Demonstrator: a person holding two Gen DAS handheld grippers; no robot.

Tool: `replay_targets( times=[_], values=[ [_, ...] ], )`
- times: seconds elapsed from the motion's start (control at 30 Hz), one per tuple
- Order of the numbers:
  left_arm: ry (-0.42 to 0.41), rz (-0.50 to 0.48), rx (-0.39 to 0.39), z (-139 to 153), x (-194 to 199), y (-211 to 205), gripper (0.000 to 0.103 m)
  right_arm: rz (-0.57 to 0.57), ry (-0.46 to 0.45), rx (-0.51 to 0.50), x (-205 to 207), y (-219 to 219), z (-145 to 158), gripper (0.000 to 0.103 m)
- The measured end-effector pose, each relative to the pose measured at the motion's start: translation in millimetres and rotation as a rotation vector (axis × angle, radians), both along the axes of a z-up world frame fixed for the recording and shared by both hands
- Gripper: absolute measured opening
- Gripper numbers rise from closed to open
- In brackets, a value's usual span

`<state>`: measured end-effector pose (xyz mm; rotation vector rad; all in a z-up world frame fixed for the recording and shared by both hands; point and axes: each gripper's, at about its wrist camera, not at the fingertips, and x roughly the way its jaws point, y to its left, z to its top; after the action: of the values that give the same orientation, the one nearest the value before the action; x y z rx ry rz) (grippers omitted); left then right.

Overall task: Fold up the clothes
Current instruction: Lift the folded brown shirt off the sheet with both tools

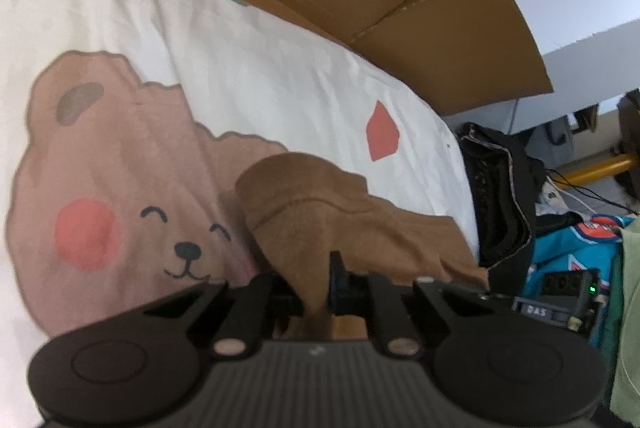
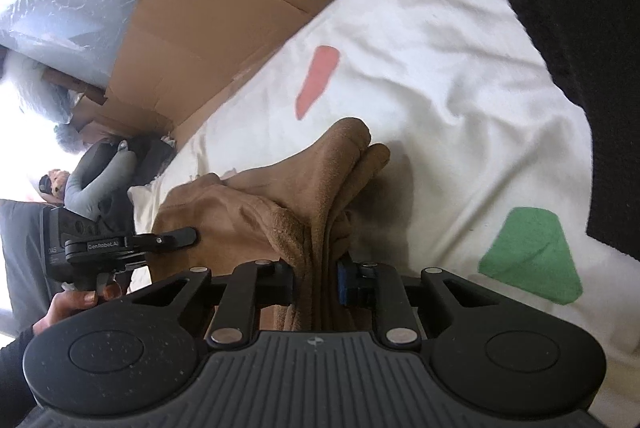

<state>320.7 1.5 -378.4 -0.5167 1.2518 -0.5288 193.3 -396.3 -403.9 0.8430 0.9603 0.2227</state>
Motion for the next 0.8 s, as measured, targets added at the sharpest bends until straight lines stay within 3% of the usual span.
replay_targets(
  times=[0.47, 0.8],
  values=[
    [-0.023, 0.045, 0.088, 60.8, -19.1, -7.8, 0.008, 0.010, -0.029, -0.019, -7.0, 14.4, 47.2, 0.017],
    [-0.108, 0.073, 0.097, 129.3, -37.3, -5.5, 0.007, 0.042, -0.092, -0.057, -10.2, 23.4, 111.9, 0.016]
  ],
)
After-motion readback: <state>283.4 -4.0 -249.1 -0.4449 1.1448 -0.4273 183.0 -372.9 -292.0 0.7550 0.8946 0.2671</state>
